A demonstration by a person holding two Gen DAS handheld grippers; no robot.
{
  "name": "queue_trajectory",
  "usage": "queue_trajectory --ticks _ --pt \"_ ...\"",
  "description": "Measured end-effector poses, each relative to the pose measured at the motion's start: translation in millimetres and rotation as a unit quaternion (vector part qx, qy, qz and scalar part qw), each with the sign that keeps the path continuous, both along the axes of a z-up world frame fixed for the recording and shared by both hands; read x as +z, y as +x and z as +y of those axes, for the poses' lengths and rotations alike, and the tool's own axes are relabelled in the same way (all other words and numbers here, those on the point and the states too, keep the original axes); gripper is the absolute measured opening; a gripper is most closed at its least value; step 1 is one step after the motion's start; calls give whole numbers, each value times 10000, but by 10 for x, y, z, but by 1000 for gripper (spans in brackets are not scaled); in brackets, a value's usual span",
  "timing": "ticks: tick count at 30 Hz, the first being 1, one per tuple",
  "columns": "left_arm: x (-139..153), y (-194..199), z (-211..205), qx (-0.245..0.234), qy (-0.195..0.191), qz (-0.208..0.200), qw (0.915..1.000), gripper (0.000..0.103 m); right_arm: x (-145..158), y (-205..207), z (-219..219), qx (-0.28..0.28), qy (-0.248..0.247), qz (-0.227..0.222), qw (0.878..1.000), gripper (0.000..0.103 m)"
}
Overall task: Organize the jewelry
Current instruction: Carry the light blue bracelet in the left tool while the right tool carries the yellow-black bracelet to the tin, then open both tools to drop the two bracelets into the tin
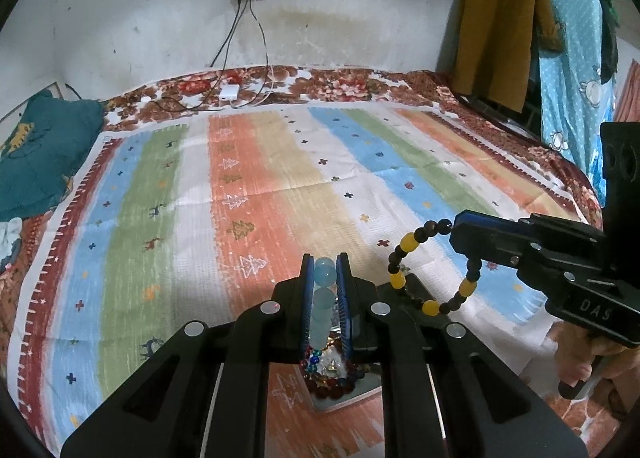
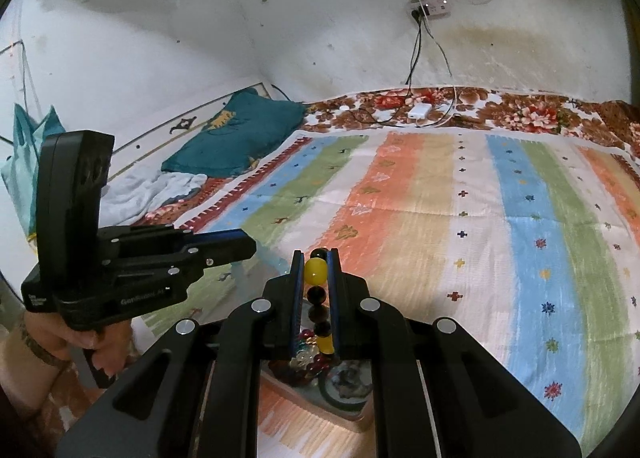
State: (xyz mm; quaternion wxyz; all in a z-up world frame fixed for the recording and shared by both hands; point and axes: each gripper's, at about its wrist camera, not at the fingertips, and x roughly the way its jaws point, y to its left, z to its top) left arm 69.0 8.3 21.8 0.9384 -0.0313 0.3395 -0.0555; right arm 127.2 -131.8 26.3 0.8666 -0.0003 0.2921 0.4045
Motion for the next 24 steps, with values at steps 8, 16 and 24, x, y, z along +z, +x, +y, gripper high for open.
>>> queue_trajectory --ticks 8,16,24 --pt "-39 -73 -67 -79 28 70 9999 11 -41 -80 16 77 -77 90 9999 12" --pt "-110 -132 -113 -166 103 201 9996 39 -82 -128 -83 15 -15 308 9995 38" --pt "-152 -212 -123 -252 115 290 9992 54 -83 -189 -233 -177 40 363 9992 49"
